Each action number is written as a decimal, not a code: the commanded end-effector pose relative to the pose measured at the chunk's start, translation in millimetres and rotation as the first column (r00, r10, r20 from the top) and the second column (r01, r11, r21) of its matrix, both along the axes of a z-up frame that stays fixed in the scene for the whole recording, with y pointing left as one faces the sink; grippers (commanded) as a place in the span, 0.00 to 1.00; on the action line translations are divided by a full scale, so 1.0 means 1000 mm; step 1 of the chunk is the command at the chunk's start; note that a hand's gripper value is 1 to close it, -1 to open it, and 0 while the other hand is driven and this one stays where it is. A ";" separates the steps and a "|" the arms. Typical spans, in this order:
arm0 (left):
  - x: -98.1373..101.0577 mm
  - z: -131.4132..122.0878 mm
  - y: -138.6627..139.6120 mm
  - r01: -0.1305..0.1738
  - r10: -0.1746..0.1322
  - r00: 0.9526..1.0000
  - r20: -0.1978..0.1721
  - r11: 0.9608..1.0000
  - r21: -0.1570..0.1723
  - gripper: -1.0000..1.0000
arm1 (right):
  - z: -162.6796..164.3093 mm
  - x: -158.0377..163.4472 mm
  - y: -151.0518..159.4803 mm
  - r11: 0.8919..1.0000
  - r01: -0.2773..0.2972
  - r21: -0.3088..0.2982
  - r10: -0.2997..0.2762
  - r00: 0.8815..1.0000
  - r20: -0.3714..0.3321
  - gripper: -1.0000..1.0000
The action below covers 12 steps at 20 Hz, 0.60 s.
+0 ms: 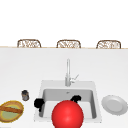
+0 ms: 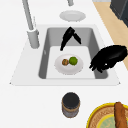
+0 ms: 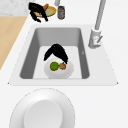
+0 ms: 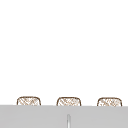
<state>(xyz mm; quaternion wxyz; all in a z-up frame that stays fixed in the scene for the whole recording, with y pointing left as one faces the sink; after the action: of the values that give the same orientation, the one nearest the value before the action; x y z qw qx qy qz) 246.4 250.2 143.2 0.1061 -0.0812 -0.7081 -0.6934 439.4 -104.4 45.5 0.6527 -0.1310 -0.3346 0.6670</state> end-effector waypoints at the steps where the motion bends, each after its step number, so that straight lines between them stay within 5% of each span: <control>1: 0.000 0.000 0.000 0.000 0.000 1.000 0.000 1.000 0.000 0.50 | 0.013 -0.006 -0.016 1.000 -0.011 0.000 0.011 1.000 0.012 0.00; 12: 0.000 0.000 0.000 0.000 0.000 1.000 0.000 1.000 0.000 0.50 | 0.073 -0.043 -0.076 0.999 -0.019 0.031 0.015 0.993 0.113 0.00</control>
<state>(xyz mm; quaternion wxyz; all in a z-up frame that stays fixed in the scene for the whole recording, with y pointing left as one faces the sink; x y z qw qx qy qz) 246.4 250.2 143.2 0.1061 -0.0812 -0.7081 -0.6934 405.0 -164.7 100.1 0.6452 -0.1404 -0.3618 0.6581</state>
